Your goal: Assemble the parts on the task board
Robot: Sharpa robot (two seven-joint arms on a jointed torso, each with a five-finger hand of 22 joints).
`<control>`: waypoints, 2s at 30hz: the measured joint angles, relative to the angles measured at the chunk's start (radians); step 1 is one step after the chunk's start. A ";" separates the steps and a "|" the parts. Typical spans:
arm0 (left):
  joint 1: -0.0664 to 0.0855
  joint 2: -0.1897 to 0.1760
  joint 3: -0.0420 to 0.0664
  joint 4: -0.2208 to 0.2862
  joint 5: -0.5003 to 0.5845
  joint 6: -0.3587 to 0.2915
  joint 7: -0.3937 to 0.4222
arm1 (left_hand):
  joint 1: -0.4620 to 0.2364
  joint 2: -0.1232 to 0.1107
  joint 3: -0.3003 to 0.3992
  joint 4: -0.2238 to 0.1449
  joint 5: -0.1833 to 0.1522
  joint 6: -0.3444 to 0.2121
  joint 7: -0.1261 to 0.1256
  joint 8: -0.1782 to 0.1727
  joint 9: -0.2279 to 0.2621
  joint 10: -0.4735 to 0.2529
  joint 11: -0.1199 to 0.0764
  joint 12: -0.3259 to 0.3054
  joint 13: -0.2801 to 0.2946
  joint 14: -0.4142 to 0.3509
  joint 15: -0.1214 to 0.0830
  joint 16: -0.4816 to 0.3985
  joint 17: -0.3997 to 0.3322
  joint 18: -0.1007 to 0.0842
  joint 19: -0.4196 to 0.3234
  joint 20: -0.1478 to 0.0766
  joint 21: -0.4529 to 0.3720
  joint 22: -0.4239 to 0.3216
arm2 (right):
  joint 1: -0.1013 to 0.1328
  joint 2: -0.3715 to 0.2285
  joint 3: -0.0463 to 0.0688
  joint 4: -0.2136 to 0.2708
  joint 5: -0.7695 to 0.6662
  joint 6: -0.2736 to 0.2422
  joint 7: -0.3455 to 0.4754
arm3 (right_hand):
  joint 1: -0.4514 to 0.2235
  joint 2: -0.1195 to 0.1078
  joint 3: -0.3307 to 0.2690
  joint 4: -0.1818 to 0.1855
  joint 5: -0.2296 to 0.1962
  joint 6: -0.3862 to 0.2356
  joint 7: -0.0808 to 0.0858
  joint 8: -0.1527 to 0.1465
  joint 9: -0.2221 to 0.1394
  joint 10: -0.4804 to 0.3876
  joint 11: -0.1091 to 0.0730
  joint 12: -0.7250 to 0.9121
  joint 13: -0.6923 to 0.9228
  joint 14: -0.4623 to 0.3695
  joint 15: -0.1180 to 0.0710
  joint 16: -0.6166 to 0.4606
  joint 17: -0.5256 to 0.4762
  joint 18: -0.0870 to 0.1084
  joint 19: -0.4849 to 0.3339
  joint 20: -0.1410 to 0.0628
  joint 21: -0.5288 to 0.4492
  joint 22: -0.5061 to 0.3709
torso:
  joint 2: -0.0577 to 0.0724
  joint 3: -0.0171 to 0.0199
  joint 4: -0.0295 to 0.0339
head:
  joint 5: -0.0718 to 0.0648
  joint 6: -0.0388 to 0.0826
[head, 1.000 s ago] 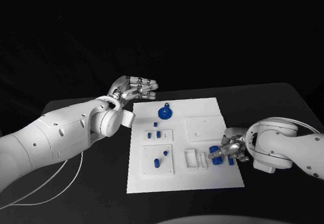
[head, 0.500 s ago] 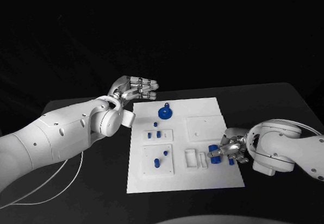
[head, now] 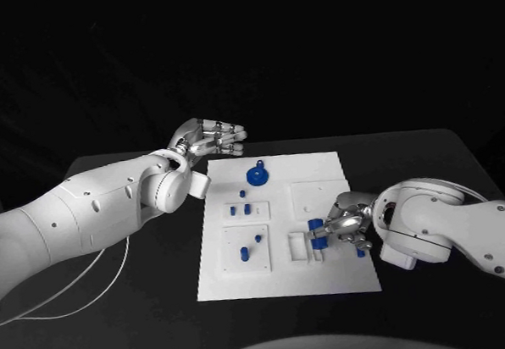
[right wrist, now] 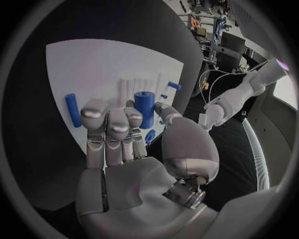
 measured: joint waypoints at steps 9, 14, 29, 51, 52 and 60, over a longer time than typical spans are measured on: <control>0.000 0.001 0.000 0.000 0.000 0.003 -0.001 | 0.000 0.000 -0.004 0.004 0.000 0.000 0.000 0.000 0.000 0.000 0.000 0.000 0.000 0.000 0.000 0.000 0.000 0.000 0.000 0.000 0.000 -0.005 | 0.006 0.048 -0.009 -0.029 0.028 0.007 0.000 | -0.001 -0.001 -0.012 -0.013 0.000 0.000 0.000 0.000 -0.013 0.000 0.000 0.000 -0.001 0.000 0.000 0.000 0.000 0.000 0.000 0.000 0.000 0.000 | 0.000 -0.0012 0.0003 | 0.001 -0.001; 0.000 0.001 -0.001 0.000 0.000 0.005 -0.002 | 0.000 0.000 -0.004 0.004 0.000 0.000 0.000 0.000 0.000 0.000 0.000 0.000 0.000 0.000 0.000 0.000 0.000 0.000 0.000 0.000 0.000 -0.005 | 0.006 0.074 -0.020 -0.051 0.035 0.014 -0.001 | -0.005 -0.005 0.037 -0.073 0.000 0.000 0.000 -0.003 -0.022 0.000 0.001 0.000 -0.001 0.000 0.000 0.000 0.000 0.000 0.000 0.000 0.000 0.000 | 0.000 -0.0008 0.0007 | 0.002 -0.002; 0.000 0.000 -0.001 0.001 0.000 0.010 -0.004 | 0.000 0.000 -0.004 0.004 0.000 0.000 0.000 0.000 0.000 0.000 0.000 0.000 0.000 0.000 0.000 0.000 0.000 0.000 0.000 0.000 0.000 -0.005 | 0.009 0.107 -0.033 -0.084 0.033 0.045 -0.006 | -0.005 -0.005 0.032 -0.078 -0.001 -0.002 0.001 0.007 -0.022 -0.002 0.003 -0.009 -0.008 0.000 0.000 0.000 0.000 0.000 0.000 0.000 -0.005 0.000 | 0.001 0.0000 -0.0006 | 0.009 -0.006; 0.000 -0.001 -0.002 0.001 0.000 0.013 -0.008 | 0.000 0.000 -0.007 0.007 0.000 0.000 0.000 0.000 0.000 -0.004 -0.004 0.000 0.000 0.000 0.000 0.000 0.000 0.000 0.000 0.000 0.000 -0.016 | 0.013 0.132 -0.042 -0.116 0.017 0.047 -0.007 | 0.018 -0.015 0.025 -0.044 -0.464 0.009 -0.002 0.007 -0.056 0.006 0.009 -0.014 -0.020 -0.002 -0.001 0.000 0.001 0.000 0.000 0.000 -0.010 0.000 | 0.001 0.0000 -0.0012 | 0.012 -0.008; 0.000 -0.001 -0.002 0.001 0.000 0.014 -0.008 | 0.000 0.000 -0.007 0.007 0.000 0.000 0.000 0.000 0.000 -0.004 -0.004 0.000 0.000 0.000 0.000 0.000 0.000 0.000 0.000 0.000 0.000 -0.016 | 0.013 0.132 -0.042 -0.117 0.016 0.046 -0.007 | 0.020 -0.026 0.029 -0.026 -0.480 0.010 -0.002 0.006 -0.056 0.006 0.009 -0.020 -0.023 -0.002 -0.001 0.000 0.001 0.000 0.000 0.000 -0.010 0.000 | 0.001 0.0000 -0.0012 | 0.012 -0.008; 0.000 -0.002 -0.002 0.001 0.000 0.014 -0.008 | 0.000 0.000 -0.007 0.007 0.000 0.000 0.000 0.000 0.000 -0.004 -0.004 0.000 0.000 0.000 0.000 0.000 0.000 0.000 0.000 0.000 0.000 -0.016 | 0.011 0.134 -0.046 -0.117 0.009 0.045 -0.007 | 0.006 -0.108 0.039 0.106 -0.519 0.017 0.002 0.000 -0.057 0.006 0.009 -0.031 -0.034 -0.004 0.000 0.000 0.004 -0.001 0.000 0.000 -0.010 0.000 | 0.001 -0.0001 -0.0012 | 0.012 -0.008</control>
